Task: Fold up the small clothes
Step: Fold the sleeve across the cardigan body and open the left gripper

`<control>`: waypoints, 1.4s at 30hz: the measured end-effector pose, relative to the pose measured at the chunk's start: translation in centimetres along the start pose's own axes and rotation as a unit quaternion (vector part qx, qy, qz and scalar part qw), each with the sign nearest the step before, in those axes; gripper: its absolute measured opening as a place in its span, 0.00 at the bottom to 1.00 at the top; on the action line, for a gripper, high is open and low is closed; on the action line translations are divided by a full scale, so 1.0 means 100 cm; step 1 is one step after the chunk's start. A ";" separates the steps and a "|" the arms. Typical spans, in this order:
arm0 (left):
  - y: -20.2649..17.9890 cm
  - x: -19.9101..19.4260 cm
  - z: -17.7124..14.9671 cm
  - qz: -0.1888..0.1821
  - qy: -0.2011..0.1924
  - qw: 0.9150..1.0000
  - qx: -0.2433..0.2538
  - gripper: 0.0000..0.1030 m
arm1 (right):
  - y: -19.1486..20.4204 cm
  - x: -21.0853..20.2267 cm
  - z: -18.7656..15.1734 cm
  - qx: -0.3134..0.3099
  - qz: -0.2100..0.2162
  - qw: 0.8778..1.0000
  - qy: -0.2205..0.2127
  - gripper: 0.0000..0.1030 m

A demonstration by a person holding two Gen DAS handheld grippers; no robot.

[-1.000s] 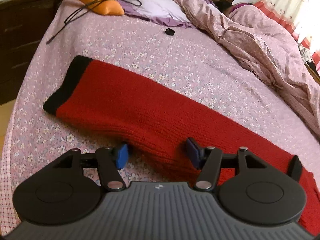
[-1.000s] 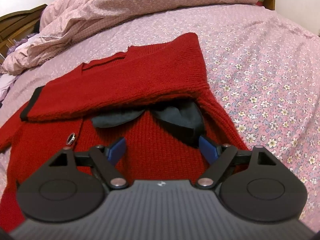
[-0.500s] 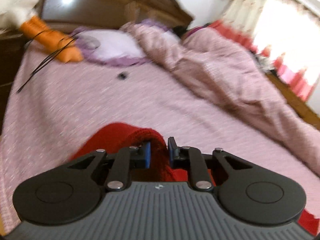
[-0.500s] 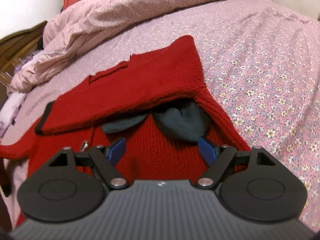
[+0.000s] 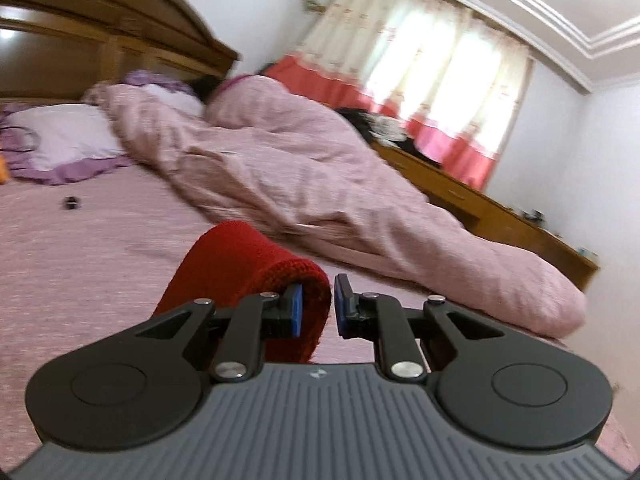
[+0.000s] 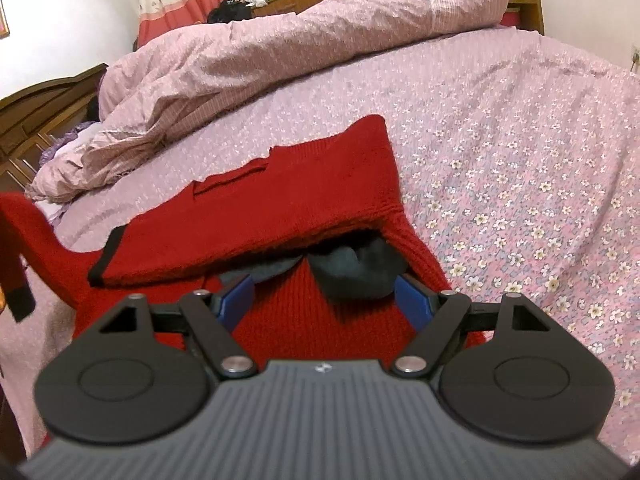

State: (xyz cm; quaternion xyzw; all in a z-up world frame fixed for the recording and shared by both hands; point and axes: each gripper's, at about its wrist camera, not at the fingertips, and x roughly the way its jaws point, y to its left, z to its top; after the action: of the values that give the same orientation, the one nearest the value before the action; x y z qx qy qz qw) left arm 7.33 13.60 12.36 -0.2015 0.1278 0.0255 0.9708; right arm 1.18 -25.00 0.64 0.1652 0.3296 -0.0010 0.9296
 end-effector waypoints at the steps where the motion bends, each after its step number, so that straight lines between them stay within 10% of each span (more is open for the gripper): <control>1: -0.011 0.003 -0.002 -0.014 0.005 1.000 0.007 0.18 | 0.000 -0.001 0.000 0.000 -0.001 1.000 -0.001 0.77; 12: -0.093 0.061 -0.085 -0.077 0.118 0.986 0.085 0.18 | -0.008 -0.004 -0.003 0.002 -0.011 1.000 -0.006 0.77; 24: -0.095 0.095 -0.157 -0.081 0.241 0.954 0.158 0.21 | -0.017 0.005 -0.009 0.011 -0.015 1.000 0.017 0.77; 31: -0.095 0.078 -0.165 -0.074 0.257 0.941 0.207 0.71 | -0.017 0.014 -0.016 0.005 -0.024 0.999 0.037 0.77; 42: -0.054 0.045 -0.149 0.021 0.266 0.940 0.214 0.75 | 0.000 0.009 -0.008 -0.021 -0.011 0.999 0.029 0.77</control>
State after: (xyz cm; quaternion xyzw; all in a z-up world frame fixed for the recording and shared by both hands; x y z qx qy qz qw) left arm 8.69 2.68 0.03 0.0147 0.3876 -0.0370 0.9210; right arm 1.45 -24.71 -0.51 0.1419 0.3584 0.0009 0.9227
